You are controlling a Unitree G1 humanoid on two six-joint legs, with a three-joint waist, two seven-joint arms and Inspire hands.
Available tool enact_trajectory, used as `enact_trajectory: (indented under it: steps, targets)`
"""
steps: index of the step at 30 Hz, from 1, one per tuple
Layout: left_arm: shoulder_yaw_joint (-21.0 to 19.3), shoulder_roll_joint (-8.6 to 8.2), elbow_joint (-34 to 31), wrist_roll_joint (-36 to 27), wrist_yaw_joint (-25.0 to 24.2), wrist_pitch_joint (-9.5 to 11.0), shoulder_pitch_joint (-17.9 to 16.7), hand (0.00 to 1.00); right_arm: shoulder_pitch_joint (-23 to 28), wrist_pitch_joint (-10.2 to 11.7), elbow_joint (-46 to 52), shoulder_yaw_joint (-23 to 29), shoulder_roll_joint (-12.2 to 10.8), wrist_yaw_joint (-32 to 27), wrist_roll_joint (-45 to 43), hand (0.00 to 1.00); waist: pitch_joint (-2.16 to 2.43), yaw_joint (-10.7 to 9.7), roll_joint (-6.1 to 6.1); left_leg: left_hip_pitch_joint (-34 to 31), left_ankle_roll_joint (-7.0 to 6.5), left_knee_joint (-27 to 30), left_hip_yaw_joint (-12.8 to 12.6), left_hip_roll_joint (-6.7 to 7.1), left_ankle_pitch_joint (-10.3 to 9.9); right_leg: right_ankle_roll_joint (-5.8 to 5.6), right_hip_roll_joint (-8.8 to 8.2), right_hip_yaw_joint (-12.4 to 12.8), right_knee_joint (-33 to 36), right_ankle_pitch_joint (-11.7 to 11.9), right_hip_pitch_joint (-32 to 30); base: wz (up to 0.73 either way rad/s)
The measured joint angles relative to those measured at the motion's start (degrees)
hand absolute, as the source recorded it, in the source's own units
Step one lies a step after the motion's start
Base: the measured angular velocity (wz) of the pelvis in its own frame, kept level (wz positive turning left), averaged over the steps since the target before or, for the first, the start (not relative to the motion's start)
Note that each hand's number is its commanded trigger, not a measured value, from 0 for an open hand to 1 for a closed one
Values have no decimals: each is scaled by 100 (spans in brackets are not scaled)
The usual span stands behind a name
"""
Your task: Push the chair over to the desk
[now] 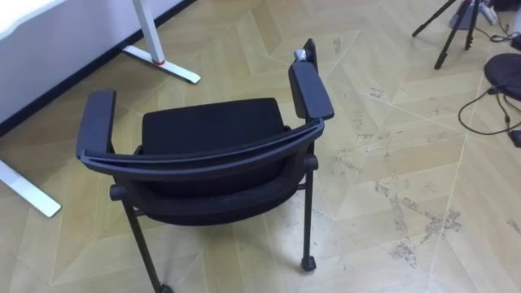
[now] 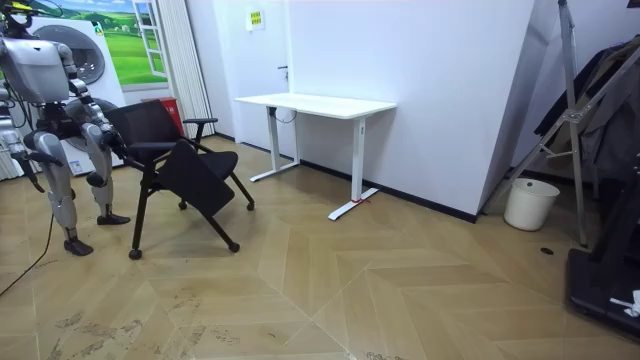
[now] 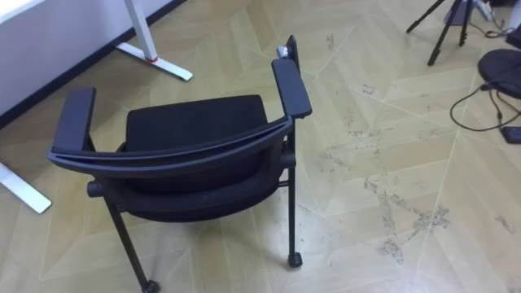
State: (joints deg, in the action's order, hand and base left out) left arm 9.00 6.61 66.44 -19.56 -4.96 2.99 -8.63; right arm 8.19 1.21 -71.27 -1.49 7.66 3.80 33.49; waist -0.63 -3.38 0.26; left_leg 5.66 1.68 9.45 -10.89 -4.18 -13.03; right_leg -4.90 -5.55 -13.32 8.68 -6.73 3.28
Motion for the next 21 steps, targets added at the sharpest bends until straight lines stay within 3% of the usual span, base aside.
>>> enact_trajectory:
  steps: [10,21]
  targets:
    - [-342,7,-3,16,279,9,-68,0,91,-111,46,171,-11,-276,253,0,33,37,-103,-1,0,-8,-9,1,0,0,4,43,3,0,-14,0]
    - [-497,-6,-3,16,495,9,-103,0,192,-134,15,282,-14,-328,257,0,29,41,-73,6,0,-2,-5,1,0,0,4,39,3,0,-2,0]
